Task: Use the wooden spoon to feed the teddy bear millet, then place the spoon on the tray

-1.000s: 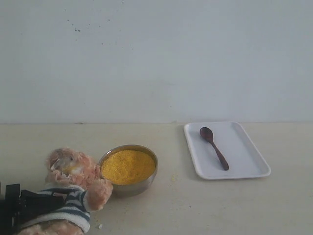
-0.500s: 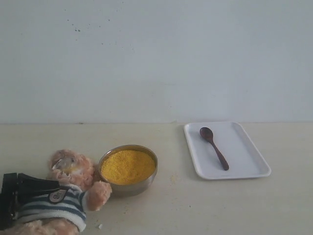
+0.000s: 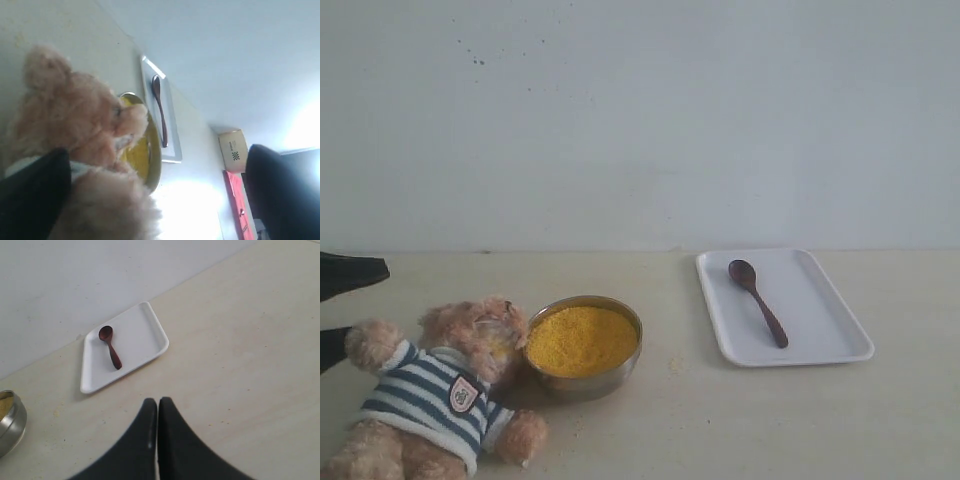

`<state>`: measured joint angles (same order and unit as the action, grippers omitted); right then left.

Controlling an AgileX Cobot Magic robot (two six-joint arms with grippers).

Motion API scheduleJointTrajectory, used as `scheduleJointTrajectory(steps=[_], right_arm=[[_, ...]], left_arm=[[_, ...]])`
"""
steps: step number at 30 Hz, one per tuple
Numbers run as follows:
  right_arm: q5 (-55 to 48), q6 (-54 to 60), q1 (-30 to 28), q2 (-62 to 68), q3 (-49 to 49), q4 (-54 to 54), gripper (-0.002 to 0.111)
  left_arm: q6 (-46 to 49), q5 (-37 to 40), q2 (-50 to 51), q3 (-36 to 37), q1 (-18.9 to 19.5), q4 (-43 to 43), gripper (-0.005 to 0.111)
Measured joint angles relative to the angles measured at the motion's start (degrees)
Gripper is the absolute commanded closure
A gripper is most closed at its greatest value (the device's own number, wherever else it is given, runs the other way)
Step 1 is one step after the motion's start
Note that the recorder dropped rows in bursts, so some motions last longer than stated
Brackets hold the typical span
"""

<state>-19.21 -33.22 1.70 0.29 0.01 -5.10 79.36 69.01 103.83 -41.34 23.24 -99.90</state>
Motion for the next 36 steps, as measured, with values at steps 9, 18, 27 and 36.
scheduleJointTrajectory(steps=[9,18,27,36], right_arm=[[0.0,0.0,0.0,0.0,0.0,0.0,0.108],[0.0,0.0,0.0,0.0,0.0,0.0,0.108],[0.0,0.0,0.0,0.0,0.0,-0.5,0.108],[0.1,0.0,0.0,0.0,0.0,-12.4,0.108]], left_arm=[[-3.2,0.1,-7.7,-5.3,0.0,0.0,0.102],[-10.5,-9.3,-21.9,-6.6,0.0,4.2,0.103],[-52.5,-58.8,-49.6,-3.3,0.1,41.1,0.103],[-55.4,-62.5,-53.5,-2.1,-1.7,58.7,0.103]])
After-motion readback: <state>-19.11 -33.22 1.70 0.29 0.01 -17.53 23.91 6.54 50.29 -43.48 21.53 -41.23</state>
